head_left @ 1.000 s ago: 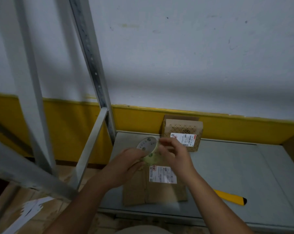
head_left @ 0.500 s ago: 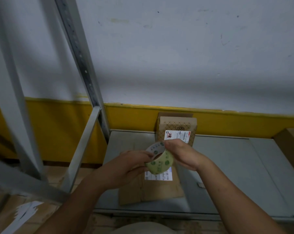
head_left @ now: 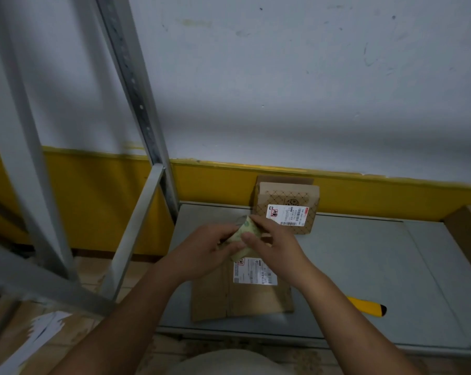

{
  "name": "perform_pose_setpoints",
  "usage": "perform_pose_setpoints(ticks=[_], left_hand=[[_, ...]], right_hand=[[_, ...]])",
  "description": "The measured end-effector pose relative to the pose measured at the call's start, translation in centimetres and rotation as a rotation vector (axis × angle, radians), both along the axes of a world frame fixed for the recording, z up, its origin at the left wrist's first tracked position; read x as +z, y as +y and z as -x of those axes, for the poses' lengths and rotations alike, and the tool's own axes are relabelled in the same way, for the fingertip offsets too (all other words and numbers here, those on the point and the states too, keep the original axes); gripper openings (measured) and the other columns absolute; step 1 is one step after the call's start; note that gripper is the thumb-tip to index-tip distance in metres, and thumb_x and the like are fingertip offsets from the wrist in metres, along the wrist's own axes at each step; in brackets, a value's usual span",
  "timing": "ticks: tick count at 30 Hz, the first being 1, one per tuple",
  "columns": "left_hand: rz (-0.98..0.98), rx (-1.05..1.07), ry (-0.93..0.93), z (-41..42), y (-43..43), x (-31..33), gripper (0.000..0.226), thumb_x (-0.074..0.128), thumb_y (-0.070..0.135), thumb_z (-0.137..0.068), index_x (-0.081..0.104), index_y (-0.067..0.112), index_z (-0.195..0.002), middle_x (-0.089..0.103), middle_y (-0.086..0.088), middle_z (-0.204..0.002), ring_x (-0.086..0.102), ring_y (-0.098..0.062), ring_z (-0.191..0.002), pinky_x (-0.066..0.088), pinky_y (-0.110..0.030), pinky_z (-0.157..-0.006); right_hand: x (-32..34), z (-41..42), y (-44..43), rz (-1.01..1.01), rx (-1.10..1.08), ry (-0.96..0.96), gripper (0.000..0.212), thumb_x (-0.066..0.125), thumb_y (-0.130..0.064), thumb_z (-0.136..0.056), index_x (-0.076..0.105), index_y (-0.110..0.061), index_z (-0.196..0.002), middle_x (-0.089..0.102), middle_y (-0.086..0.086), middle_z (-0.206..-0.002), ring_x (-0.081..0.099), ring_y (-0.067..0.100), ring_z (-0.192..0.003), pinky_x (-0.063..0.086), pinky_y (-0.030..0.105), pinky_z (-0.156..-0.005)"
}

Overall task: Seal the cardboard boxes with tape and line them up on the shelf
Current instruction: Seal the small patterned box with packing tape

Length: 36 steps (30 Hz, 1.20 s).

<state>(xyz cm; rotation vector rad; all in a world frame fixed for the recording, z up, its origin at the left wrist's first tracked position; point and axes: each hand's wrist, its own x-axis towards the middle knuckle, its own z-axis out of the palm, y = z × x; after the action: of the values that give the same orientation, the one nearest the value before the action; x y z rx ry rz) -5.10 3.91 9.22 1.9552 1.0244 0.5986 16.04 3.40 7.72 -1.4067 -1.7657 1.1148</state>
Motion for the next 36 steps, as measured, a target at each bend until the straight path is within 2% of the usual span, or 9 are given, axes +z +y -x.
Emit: perform_pose_setpoints(ticks=[3,6,10,16,19,22,26,31,36], left_hand=[[0.123,-0.058,-0.038,0.2,-0.3,0.4,0.033,0.077,0.027,-0.096,0.065,0.04,-0.124,0.071,0.019,-0.108,0.07,-0.006,-0.099,0.055,-0.02,-0.078],[0.171,-0.068,-0.022,0.9,-0.6,0.0,0.051,0.085,0.028,-0.089,0.065,0.033,-0.135,0.071,0.019,-0.122,0.068,-0.004,-0.114,0.058,-0.033,-0.095],[0.13,-0.053,-0.035,1.0,-0.9,-0.4,0.044,0.083,0.025,-0.091,0.067,0.031,-0.132,0.072,0.018,-0.122,0.067,-0.004,-0.116,0.058,-0.041,-0.098],[0.168,-0.016,-0.086,0.3,-1.2,-0.5,0.033,0.074,0.024,-0.099,0.065,0.025,-0.131,0.074,0.006,-0.112,0.072,-0.015,-0.101,0.062,-0.039,-0.082],[0.168,-0.04,-0.105,0.7,-1.1,-0.1,0.029,0.073,0.021,-0.1,0.066,0.022,-0.128,0.073,0.006,-0.108,0.071,-0.016,-0.097,0.06,-0.033,-0.076],[0.149,-0.086,-0.079,1.4,-1.0,0.0,0.034,0.075,0.025,-0.098,0.065,0.023,-0.131,0.071,0.006,-0.113,0.071,-0.019,-0.101,0.062,-0.04,-0.079],[0.15,-0.153,-0.01,1.6,-1.2,-0.3,0.032,0.077,0.023,-0.097,0.067,0.034,-0.126,0.072,0.016,-0.118,0.07,-0.005,-0.109,0.057,-0.024,-0.085],[0.084,-0.121,0.097,1.4,-1.3,-1.2,0.038,0.077,0.027,-0.096,0.063,0.038,-0.129,0.069,0.017,-0.123,0.068,-0.004,-0.112,0.06,-0.037,-0.09],[0.185,-0.003,-0.101,-0.2,-1.9,-1.2,0.049,0.075,0.025,-0.099,0.054,0.023,-0.143,0.071,0.005,-0.121,0.072,-0.013,-0.111,0.061,-0.044,-0.093]], right_hand=[[0.1,-0.6,0.4,0.153,0.042,0.258,0.025,0.059,-0.024,-0.104,0.071,-0.014,-0.123,0.076,0.006,-0.111,0.071,0.02,-0.107,0.058,0.032,-0.092],[-0.3,-1.0,0.5,0.37,-0.016,0.548,0.034,0.052,-0.022,-0.106,0.068,0.003,-0.122,0.071,0.024,-0.119,0.068,0.036,-0.116,0.055,0.04,-0.102],[-0.9,-1.0,0.5,0.528,-0.083,0.657,0.045,0.048,-0.028,-0.109,0.064,0.012,-0.122,0.069,0.031,-0.119,0.068,0.041,-0.114,0.055,0.048,-0.103],[-0.2,0.3,-0.4,-0.024,-0.028,0.016,0.027,0.049,-0.031,-0.108,0.074,-0.022,-0.114,0.075,0.0,-0.093,0.069,0.015,-0.088,0.054,0.03,-0.075],[0.8,0.7,-0.9,-0.037,0.034,0.029,0.024,0.052,-0.032,-0.107,0.069,-0.03,-0.124,0.073,-0.013,-0.104,0.067,0.002,-0.097,0.051,0.016,-0.076],[1.2,-0.4,-0.5,0.097,0.014,0.189,0.026,0.067,-0.025,-0.099,0.07,-0.021,-0.125,0.074,-0.007,-0.114,0.069,0.006,-0.107,0.056,0.022,-0.087],[2.1,-1.9,-0.2,0.224,0.042,0.199,0.049,0.085,-0.019,-0.083,0.068,-0.021,-0.129,0.072,-0.004,-0.117,0.069,0.008,-0.11,0.058,0.027,-0.091],[2.9,-1.1,-0.6,0.03,-0.005,-0.035,0.06,0.094,-0.033,-0.07,0.071,-0.028,-0.126,0.065,-0.014,-0.113,0.063,-0.003,-0.106,0.054,0.019,-0.092],[3.1,0.4,-1.7,-0.245,-0.033,-0.174,0.065,0.096,-0.032,-0.067,0.072,-0.021,-0.126,0.058,-0.007,-0.105,0.055,0.0,-0.097,0.042,0.007,-0.079]])
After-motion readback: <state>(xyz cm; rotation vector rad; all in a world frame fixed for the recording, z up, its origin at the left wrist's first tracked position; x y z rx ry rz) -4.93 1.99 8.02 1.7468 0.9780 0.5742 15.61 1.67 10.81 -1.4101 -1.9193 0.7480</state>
